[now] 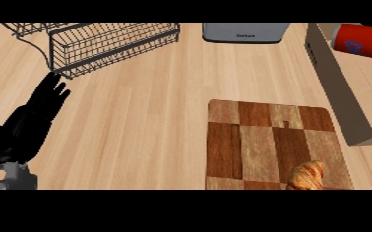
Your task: Pick the can from the cutting board and place it in the cardboard box
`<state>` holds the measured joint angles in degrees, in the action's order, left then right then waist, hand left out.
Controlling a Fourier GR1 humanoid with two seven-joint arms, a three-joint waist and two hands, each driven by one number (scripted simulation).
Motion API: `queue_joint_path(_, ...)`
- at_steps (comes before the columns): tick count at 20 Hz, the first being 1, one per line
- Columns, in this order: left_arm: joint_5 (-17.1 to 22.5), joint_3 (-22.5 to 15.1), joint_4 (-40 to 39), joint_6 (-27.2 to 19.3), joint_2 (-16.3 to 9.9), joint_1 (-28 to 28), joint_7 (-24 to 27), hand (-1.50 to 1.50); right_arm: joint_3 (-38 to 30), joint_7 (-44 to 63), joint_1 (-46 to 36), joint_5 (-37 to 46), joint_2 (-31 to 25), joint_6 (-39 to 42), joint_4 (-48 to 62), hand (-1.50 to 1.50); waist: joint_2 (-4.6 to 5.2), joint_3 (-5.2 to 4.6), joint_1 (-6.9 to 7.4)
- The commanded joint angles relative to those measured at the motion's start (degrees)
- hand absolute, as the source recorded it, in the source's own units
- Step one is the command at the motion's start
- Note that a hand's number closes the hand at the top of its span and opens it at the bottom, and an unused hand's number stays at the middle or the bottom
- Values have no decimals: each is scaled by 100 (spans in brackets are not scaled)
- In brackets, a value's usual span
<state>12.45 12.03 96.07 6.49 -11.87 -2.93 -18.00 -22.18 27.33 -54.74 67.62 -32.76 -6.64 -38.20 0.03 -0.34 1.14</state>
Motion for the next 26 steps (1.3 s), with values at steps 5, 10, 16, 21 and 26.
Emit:
queue_joint_path(5,-173,-32,-442,-73,31,-368,156,0,-483,-147,462,-495,59,-92,987,-150,44,38,-60)
queue_joint_path(10,-4,118,-317,98,19,-38,326,0,-662,-1041,515,-930,-47,-476,1045,-150,35,39,-17)
queue_joint_path(16,42,207,-252,173,-159,6,175,0,-1519,-1459,667,-1834,267,-1952,189,-150,-11,43,-105)
queue_joint_path(21,-142,9,-192,24,130,203,325,0,-2074,-1796,798,-2673,100,-1904,-280,-150,-24,37,-151)
queue_joint_path(26,-240,67,-303,-60,47,-19,279,0,-2219,-1651,1518,-3279,-53,-1330,-1227,-150,-27,32,-188)
